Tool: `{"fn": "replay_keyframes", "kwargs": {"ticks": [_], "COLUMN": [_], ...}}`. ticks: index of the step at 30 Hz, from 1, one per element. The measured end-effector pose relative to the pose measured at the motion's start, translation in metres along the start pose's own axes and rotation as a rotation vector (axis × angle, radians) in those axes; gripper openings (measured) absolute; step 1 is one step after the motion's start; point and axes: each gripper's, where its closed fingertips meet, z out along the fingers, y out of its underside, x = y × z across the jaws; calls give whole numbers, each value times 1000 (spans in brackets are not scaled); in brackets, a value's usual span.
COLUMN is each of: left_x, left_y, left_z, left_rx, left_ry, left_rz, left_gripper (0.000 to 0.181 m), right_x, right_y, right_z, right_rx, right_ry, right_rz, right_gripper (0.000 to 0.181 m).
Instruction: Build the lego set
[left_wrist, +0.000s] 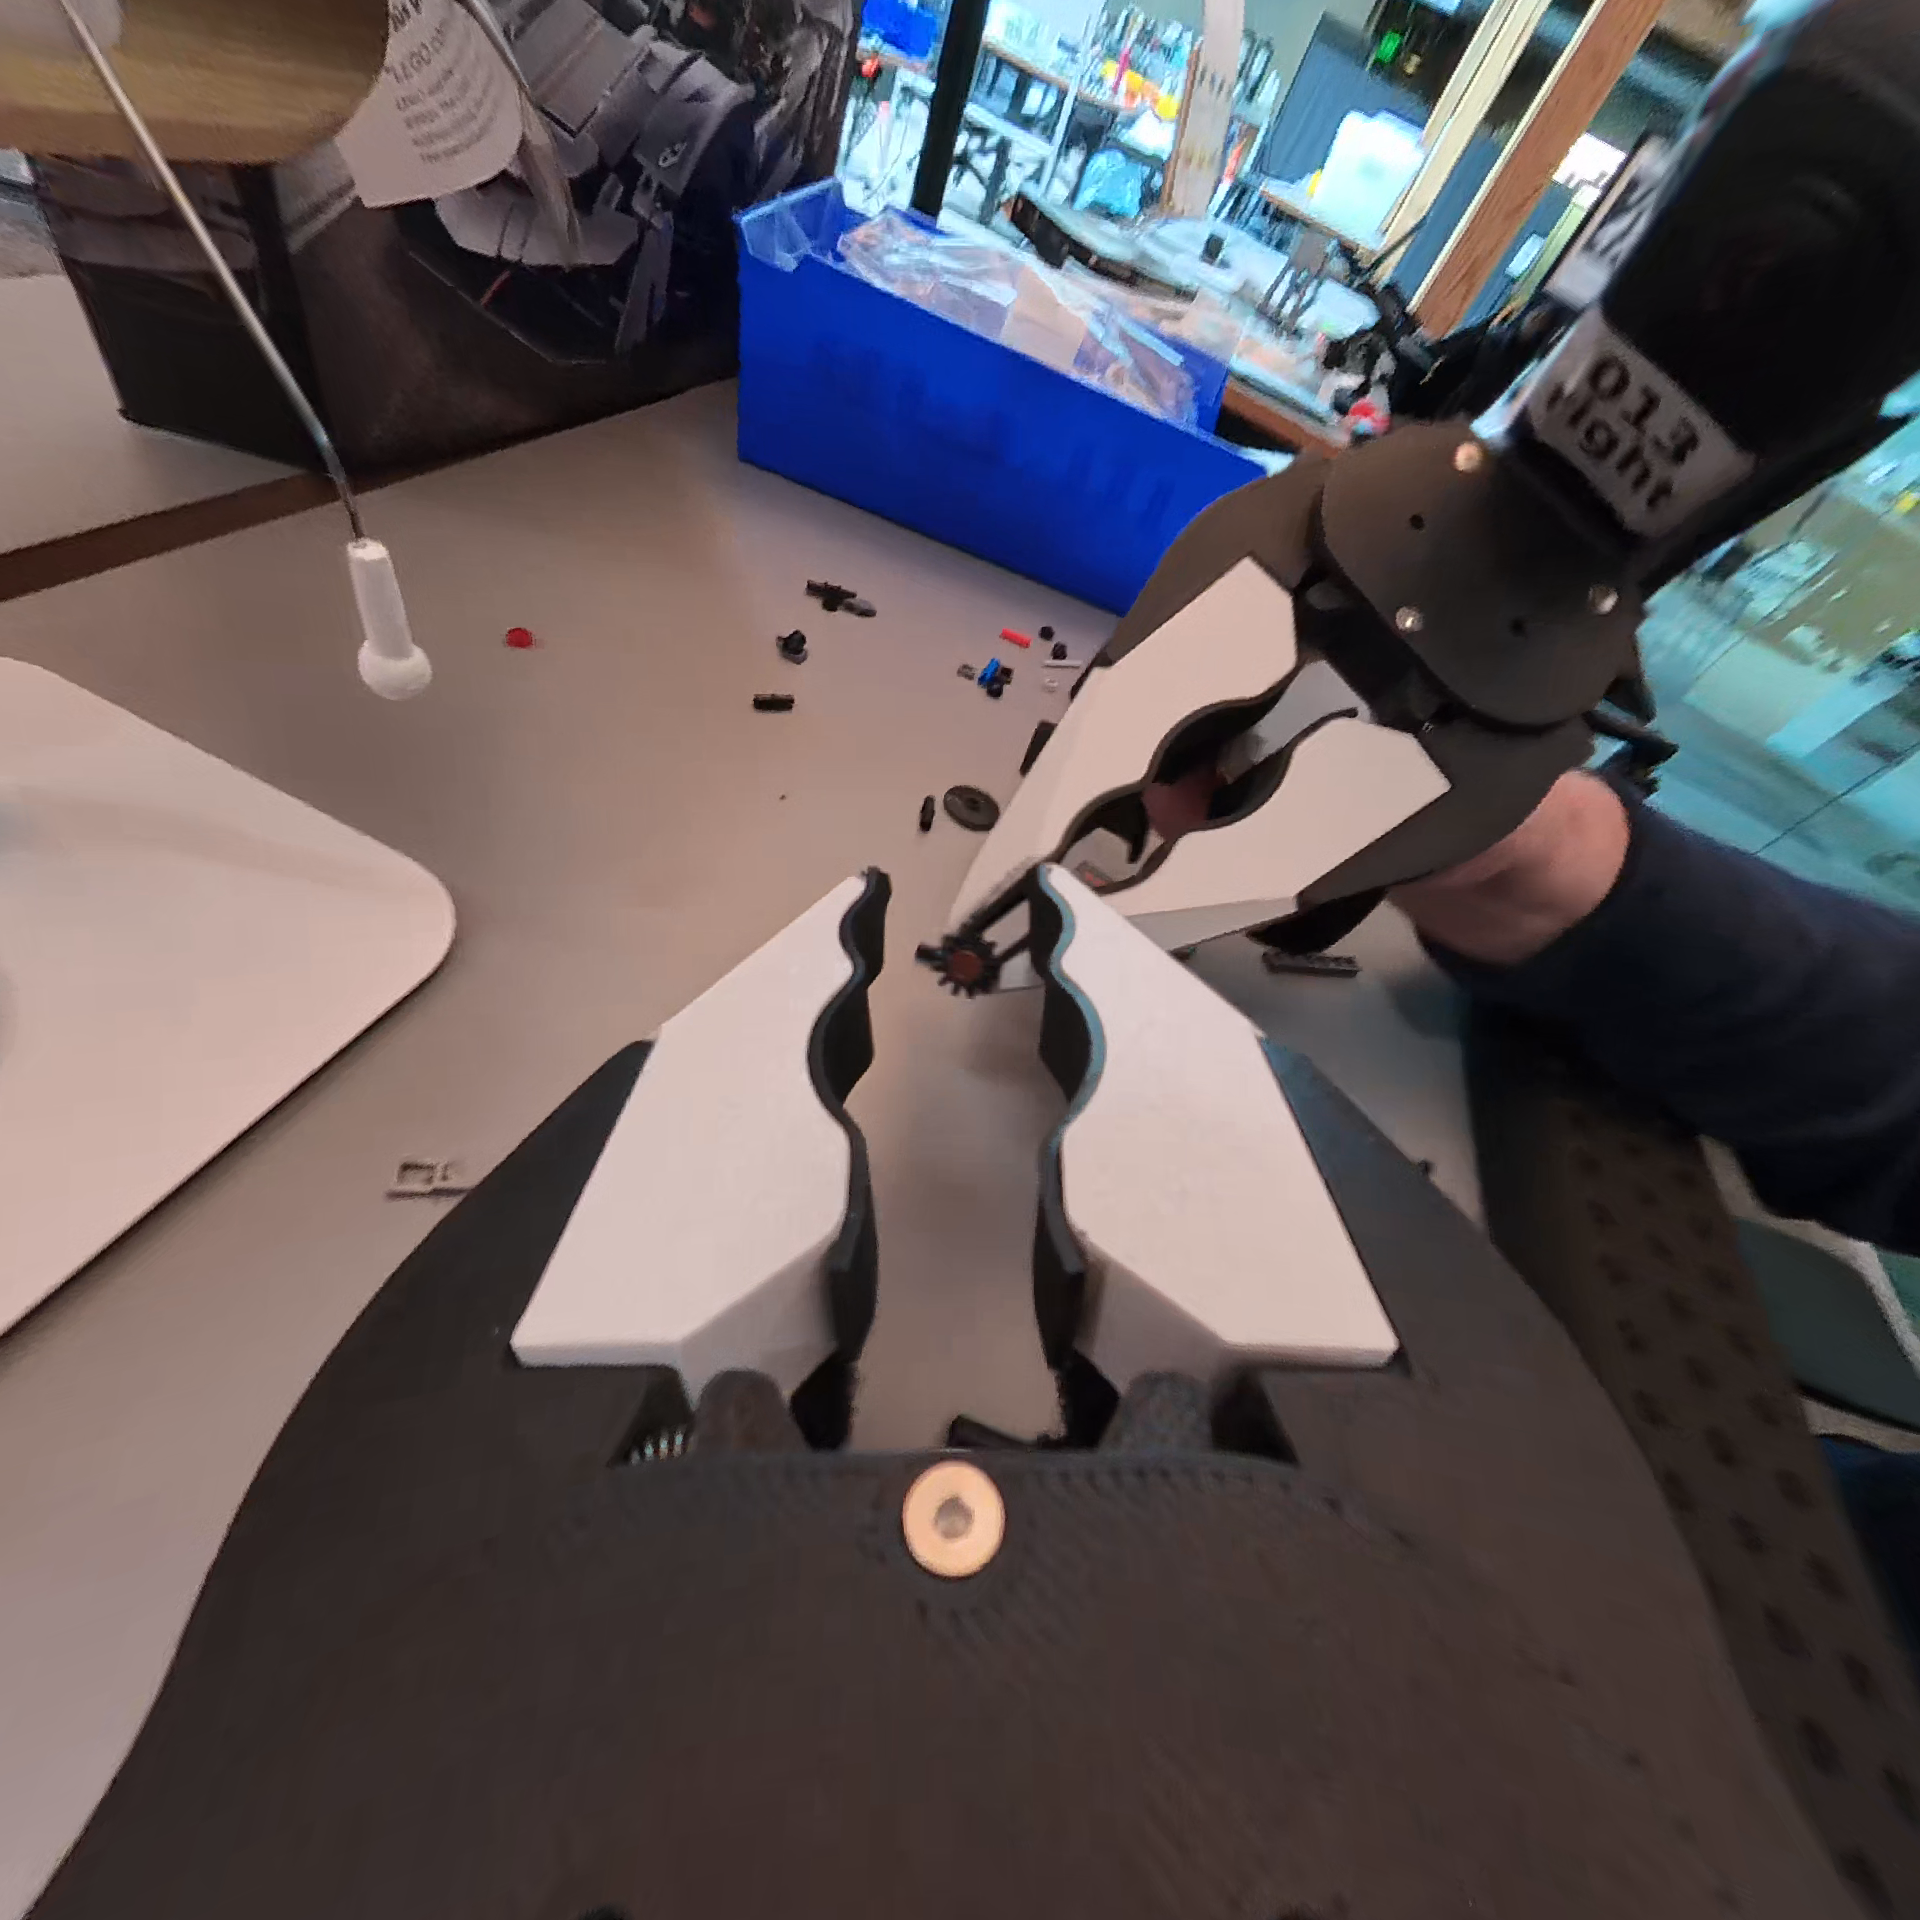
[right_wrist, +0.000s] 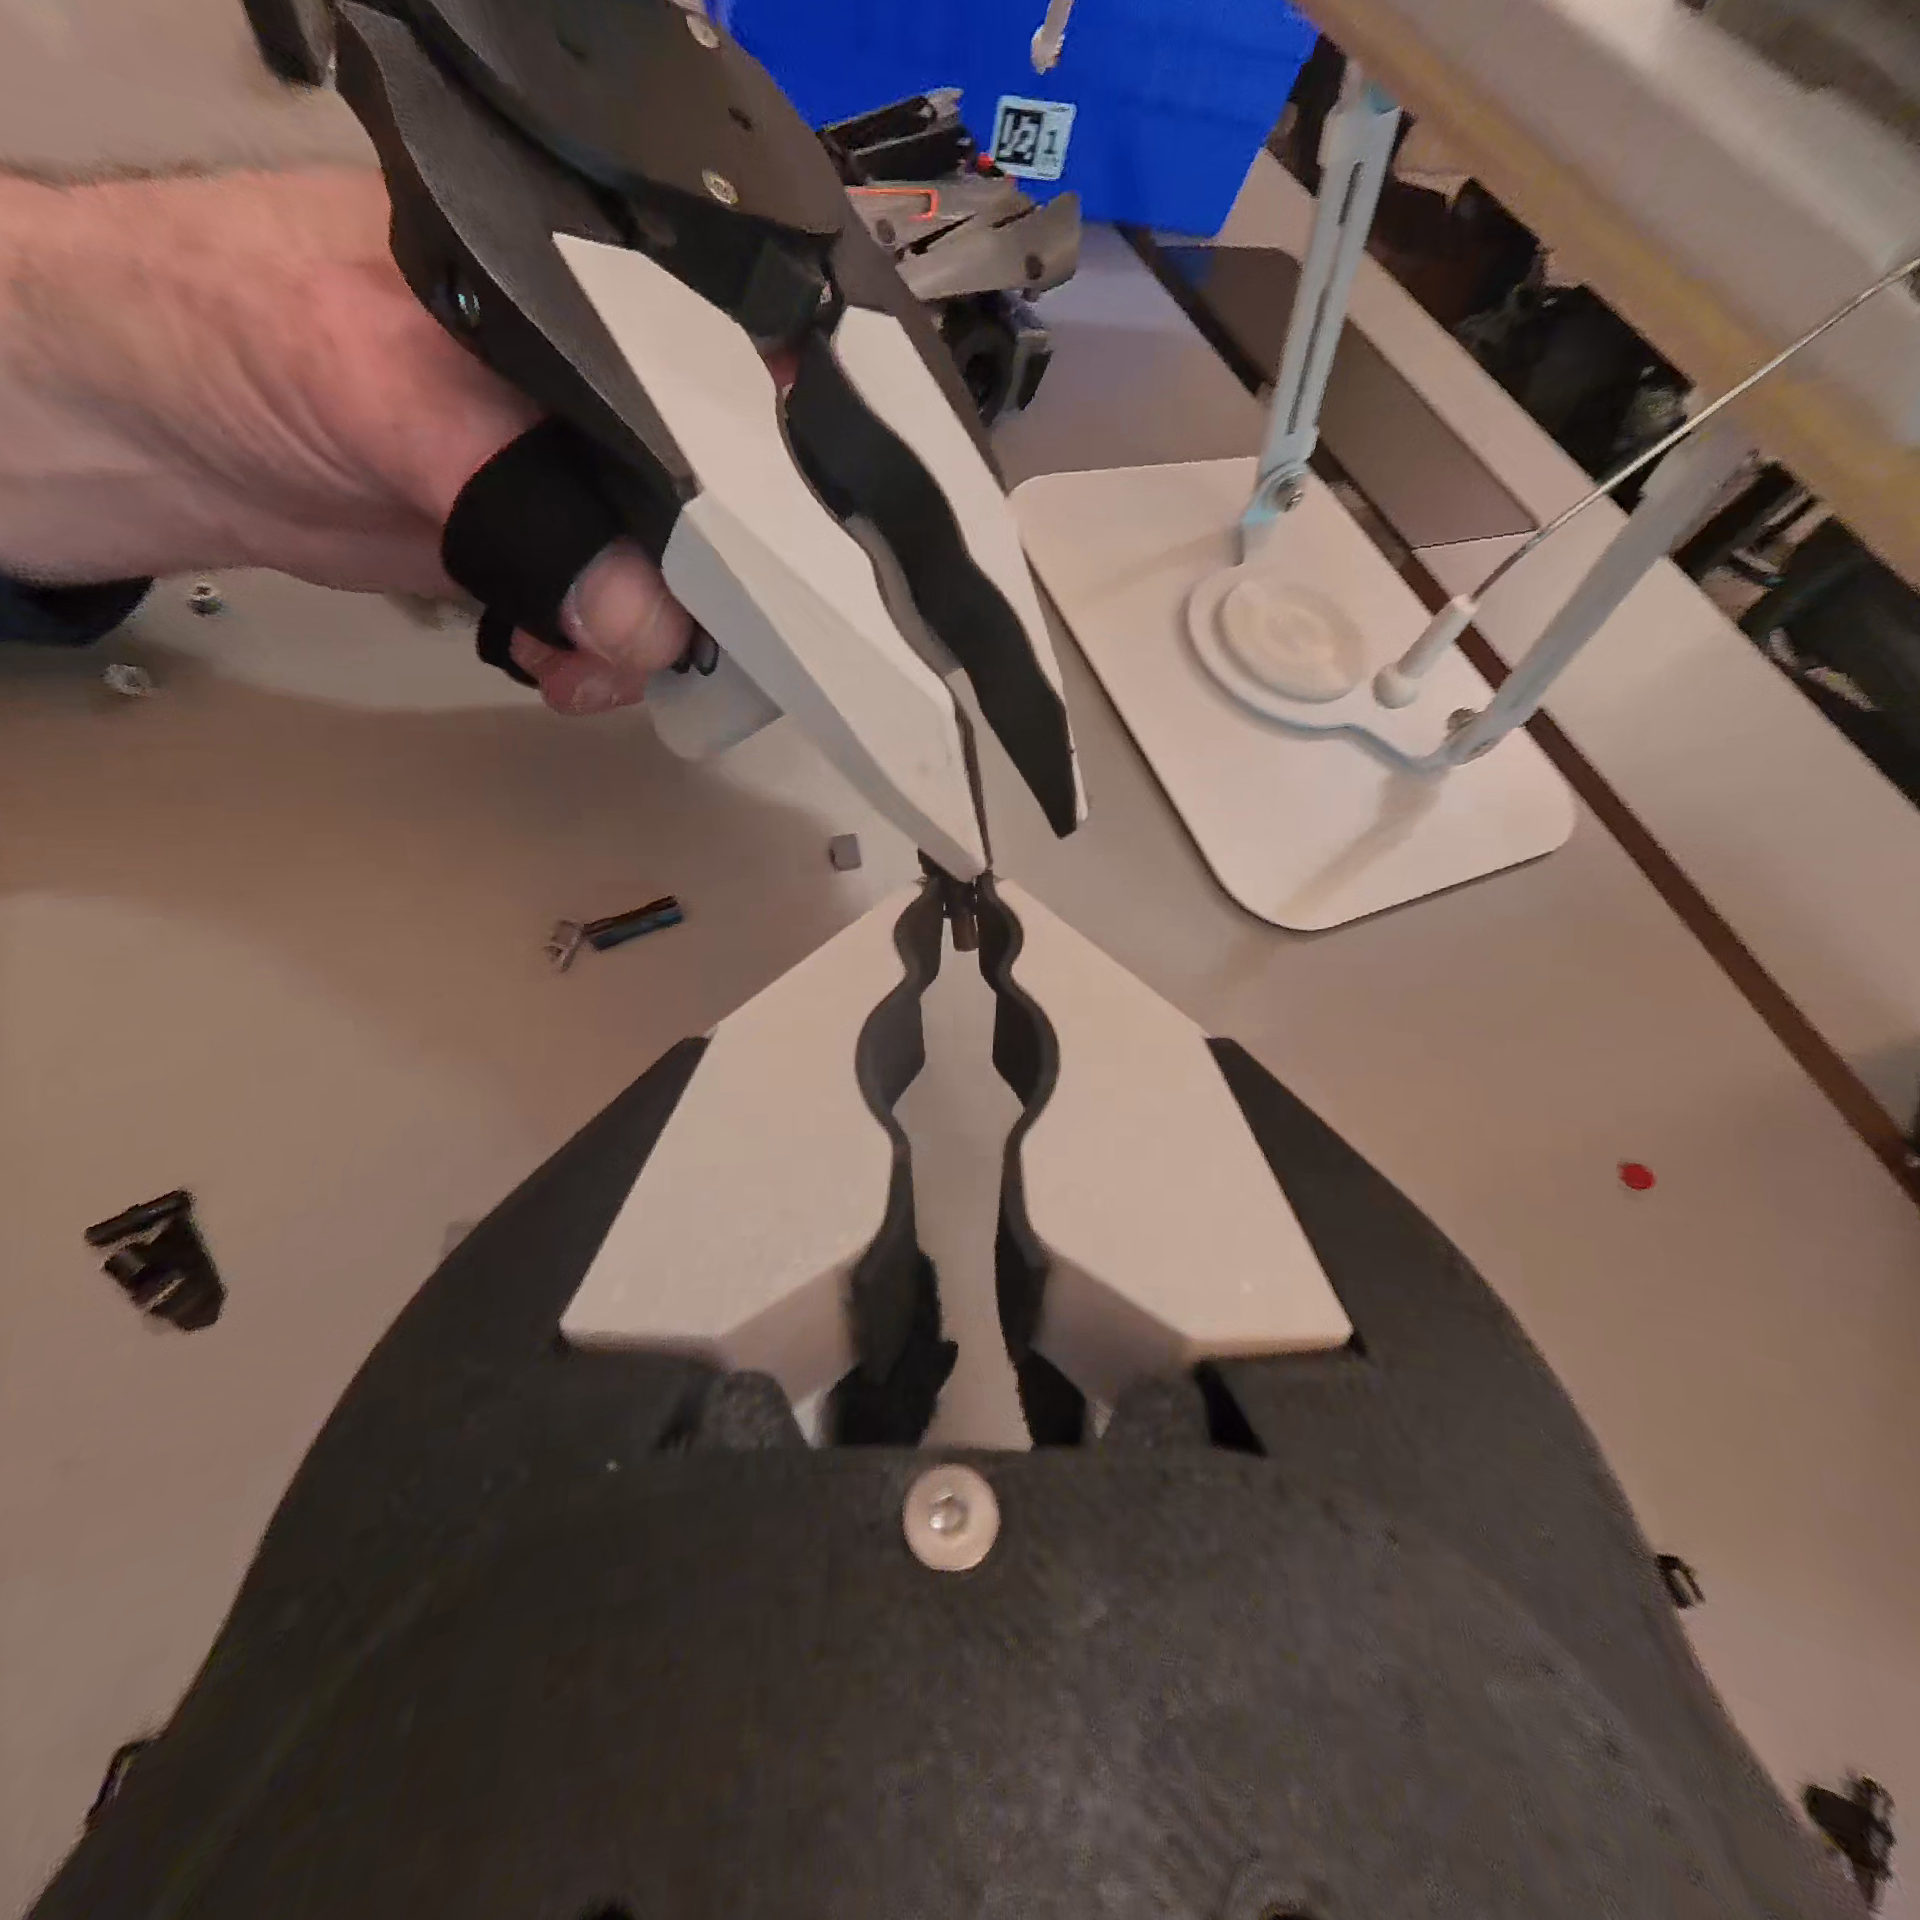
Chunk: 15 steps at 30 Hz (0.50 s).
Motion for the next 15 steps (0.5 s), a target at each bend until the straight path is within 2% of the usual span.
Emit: {"fn": "replay_keyframes", "kwargs": {"ticks": [11,15], "left_x": [9,9], "left_y": [-11,-12], "left_z": [-2,-2], "left_rx": [88,89], "left_ry": [117,116], "left_rz": [-95,-81], "left_gripper": [24,21], "right_x": [8,7], "right_y": [-14,-15], "right_z": [-1,-1], "right_rx": [53,59], "right_ry": [119,135], "right_rz": [-63,-90], "right_gripper": [4,4]}}
